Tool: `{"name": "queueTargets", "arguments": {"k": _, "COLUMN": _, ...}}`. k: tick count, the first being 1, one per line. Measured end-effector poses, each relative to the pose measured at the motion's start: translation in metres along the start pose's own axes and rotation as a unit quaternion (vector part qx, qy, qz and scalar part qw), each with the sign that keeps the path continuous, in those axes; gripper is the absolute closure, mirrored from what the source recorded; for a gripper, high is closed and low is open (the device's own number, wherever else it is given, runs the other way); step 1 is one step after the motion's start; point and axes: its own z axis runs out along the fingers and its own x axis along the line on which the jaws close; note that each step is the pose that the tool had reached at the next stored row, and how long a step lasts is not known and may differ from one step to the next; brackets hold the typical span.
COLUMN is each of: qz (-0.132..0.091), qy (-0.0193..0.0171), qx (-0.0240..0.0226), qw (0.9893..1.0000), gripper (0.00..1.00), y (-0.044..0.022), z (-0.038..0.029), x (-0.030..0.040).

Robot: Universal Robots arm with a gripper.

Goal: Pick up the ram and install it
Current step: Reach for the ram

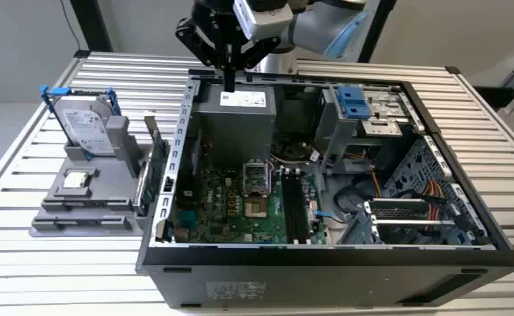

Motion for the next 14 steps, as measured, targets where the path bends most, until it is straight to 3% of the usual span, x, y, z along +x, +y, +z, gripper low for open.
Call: {"name": "queueTargets", "arguments": {"k": 14, "qz": 0.000, "qy": 0.0000, "qx": 0.0000, "qw": 1.0000, "gripper": 1.00, "y": -0.0004, "z": -0.0001, "x": 0.0030}}
